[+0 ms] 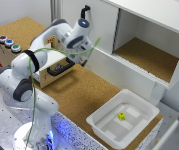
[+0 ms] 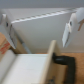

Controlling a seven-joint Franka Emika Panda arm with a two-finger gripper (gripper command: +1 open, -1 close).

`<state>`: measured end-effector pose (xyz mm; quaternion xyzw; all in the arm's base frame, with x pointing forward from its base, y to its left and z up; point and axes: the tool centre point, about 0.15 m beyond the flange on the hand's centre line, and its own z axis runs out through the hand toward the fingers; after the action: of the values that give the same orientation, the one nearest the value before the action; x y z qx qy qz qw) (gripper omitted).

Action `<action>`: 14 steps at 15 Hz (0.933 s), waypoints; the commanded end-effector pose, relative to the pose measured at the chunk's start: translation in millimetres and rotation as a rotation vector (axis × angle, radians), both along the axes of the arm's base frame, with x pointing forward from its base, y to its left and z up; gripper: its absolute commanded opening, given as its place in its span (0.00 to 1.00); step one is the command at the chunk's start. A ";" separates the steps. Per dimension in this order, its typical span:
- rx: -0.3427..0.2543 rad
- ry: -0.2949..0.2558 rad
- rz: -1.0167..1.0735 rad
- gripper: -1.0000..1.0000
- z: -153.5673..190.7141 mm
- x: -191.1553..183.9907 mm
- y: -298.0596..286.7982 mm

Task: Push down the green button to turn on the green light

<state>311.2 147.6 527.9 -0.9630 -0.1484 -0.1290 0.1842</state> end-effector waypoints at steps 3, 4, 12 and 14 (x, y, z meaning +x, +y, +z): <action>-0.051 -0.056 0.245 1.00 18.1 -97.7 160.6; -0.062 -0.052 0.327 1.00 19.4 -113.4 178.8; -0.174 -0.026 0.717 1.00 20.5 -158.1 279.0; -0.262 -0.032 0.849 1.00 6.1 -171.5 291.1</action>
<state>148.2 377.8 543.8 -0.8716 -0.4414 -0.1130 0.1809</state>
